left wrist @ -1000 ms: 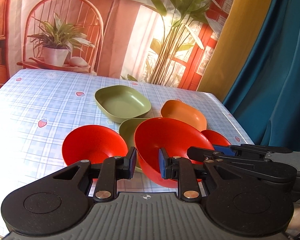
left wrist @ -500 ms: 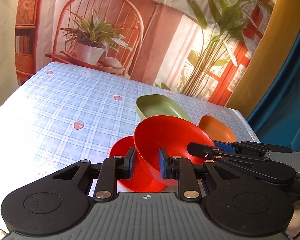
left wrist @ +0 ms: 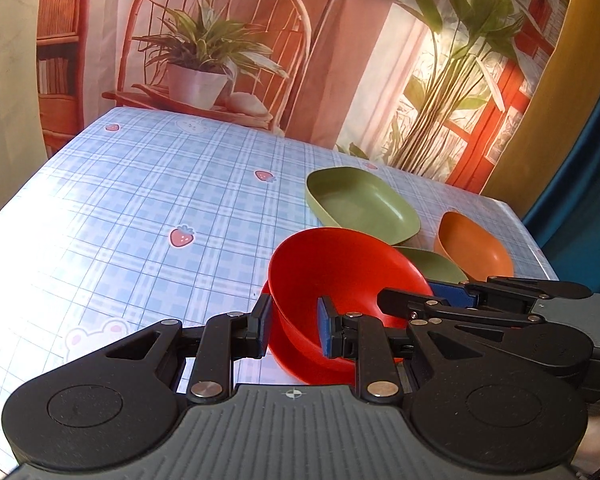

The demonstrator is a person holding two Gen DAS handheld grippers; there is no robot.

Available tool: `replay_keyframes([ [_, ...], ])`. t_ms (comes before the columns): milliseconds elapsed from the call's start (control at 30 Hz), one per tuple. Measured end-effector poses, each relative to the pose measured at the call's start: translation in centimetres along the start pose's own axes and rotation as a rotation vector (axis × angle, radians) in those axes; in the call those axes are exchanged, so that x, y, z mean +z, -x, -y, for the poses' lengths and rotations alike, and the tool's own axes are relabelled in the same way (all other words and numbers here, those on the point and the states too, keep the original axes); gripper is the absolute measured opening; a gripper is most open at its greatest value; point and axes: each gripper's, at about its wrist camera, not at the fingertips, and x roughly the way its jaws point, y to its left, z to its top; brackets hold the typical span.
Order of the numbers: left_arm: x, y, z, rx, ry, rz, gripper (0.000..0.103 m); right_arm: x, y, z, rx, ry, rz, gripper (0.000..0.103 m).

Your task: Organize plates and bowls

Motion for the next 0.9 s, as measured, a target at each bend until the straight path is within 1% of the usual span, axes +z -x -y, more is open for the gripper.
replay_keyframes([
  [267,-0.1,-1.3,-0.4,0.013,-0.01,-0.026,0.024,-0.3,-1.3,0.3,0.004,-0.003,-0.025,0.022],
  [367,-0.1,-1.5,-0.5,0.018,-0.012,-0.031,0.025,-0.3,-1.5,0.4,0.004,-0.001,-0.02,0.023],
  [433,-0.1,-1.5,-0.5,0.028,-0.009,-0.032,0.027,-0.3,-1.6,0.3,0.002,-0.003,-0.018,0.025],
  [467,0.0,-1.5,-0.6,0.028,-0.006,-0.032,0.03,-0.3,-1.6,0.4,0.002,-0.005,-0.017,0.026],
  [500,0.0,-1.5,-0.6,0.033,0.002,-0.029,0.034,-0.3,-1.5,0.5,0.002,-0.006,-0.015,0.028],
  [567,0.2,-1.3,-0.7,0.044,0.009,-0.021,0.038,-0.3,-1.3,0.7,0.002,-0.013,-0.01,0.028],
  [733,0.7,-0.9,-0.2,0.051,-0.003,-0.007,0.038,-0.4,-0.3,1.5,-0.004,-0.036,0.015,0.028],
  [900,1.0,-0.5,1.3,0.042,-0.037,0.003,0.038,-0.9,1.4,2.8,-0.029,-0.062,0.051,0.028],
])
